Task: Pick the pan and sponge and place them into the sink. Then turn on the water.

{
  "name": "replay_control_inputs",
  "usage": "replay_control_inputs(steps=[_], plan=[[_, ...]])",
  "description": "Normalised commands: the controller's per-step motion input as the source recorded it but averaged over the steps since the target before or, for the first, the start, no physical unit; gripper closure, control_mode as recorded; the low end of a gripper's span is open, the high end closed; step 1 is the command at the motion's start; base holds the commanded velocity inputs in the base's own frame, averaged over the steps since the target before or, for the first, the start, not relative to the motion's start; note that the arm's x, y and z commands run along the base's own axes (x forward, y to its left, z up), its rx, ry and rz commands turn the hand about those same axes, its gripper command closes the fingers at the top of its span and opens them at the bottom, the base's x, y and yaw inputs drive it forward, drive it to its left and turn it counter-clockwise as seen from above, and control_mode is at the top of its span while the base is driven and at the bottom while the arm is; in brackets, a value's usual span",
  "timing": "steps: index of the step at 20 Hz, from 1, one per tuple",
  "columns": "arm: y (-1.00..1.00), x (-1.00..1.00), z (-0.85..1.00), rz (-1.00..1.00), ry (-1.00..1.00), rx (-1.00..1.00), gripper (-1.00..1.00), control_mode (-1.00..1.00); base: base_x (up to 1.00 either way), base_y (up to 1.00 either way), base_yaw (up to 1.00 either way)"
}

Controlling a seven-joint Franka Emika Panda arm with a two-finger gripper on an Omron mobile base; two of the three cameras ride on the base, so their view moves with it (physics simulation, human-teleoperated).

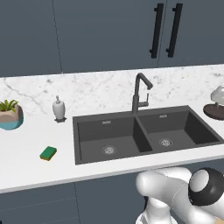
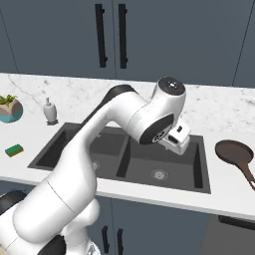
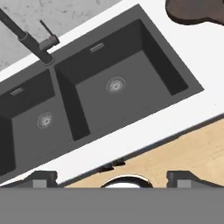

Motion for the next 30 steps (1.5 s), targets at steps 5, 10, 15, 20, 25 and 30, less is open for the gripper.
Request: replay_control_inputs(steps=[5, 10, 15, 20, 25, 30], plan=[[-0.53, 0.07, -0.40, -0.06, 0.10, -0.14, -1.00, -1.00, 0.00, 0.00, 0.00], [-0.54, 0.22, -0.58, -0.01, 0.15, -0.13, -1.00, -1.00, 0.00, 0.00, 0.00], [-0.62, 0.28, -0.41, 0.05, 0.12, -0.08, -1.00, -1.00, 0.00, 0.00, 0.00], [-0.69, 0.34, -0.09, 0.10, 0.01, -0.02, -1.00, -1.00, 0.00, 0.00, 0.00], [-0.78, 0.69, -0.31, 0.10, 0.01, 0.00, -1.00, -1.00, 0.00, 0.00, 0.00], [-0.66, 0.67, -0.29, 0.07, 0.01, 0.00, -1.00, -1.00, 0.00, 0.00, 0.00]])
